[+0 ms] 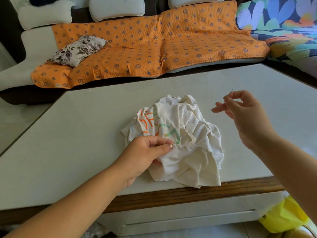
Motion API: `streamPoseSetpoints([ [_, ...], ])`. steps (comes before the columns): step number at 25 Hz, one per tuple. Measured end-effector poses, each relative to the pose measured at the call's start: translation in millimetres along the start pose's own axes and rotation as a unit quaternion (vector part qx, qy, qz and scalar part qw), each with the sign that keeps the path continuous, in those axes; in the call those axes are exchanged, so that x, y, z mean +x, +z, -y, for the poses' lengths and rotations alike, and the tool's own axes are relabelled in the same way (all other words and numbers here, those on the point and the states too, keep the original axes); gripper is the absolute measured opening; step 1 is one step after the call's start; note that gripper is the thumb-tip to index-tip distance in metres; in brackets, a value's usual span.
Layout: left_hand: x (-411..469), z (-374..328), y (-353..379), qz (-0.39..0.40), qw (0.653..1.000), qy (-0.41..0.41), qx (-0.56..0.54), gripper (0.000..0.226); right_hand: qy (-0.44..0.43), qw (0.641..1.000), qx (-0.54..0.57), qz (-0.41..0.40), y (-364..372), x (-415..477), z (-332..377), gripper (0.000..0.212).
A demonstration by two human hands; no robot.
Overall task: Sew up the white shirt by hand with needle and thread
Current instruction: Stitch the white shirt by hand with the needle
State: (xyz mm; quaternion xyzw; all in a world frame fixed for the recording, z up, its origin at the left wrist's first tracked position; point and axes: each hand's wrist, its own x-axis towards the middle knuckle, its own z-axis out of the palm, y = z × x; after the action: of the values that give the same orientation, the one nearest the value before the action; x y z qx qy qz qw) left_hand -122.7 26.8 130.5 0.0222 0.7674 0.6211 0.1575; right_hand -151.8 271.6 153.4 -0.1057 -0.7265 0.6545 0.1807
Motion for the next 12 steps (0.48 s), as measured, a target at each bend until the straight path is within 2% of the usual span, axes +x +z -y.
streamPoseSetpoints([
  [3,-0.2,-1.0,-0.3,-0.004,1.0,-0.005,-0.005,0.011,-0.05,0.989,-0.133,-0.035,-6.0,-1.4,-1.7,0.007],
  [6,-1.1,-2.0,0.4,-0.002,1.0,-0.005,-0.005,0.01,-0.089,0.973,-0.212,-0.015,-5.9,-9.6,1.7,0.007],
  [9,-1.2,-2.9,0.9,-0.001,1.0,0.008,-0.009,0.009,-0.11,0.953,-0.264,0.105,7.9,-34.5,12.7,0.01],
  [12,-2.4,-4.9,3.5,0.004,0.999,0.032,-0.012,0.009,-0.09,0.931,-0.256,0.247,22.5,-63.8,19.6,0.013],
])
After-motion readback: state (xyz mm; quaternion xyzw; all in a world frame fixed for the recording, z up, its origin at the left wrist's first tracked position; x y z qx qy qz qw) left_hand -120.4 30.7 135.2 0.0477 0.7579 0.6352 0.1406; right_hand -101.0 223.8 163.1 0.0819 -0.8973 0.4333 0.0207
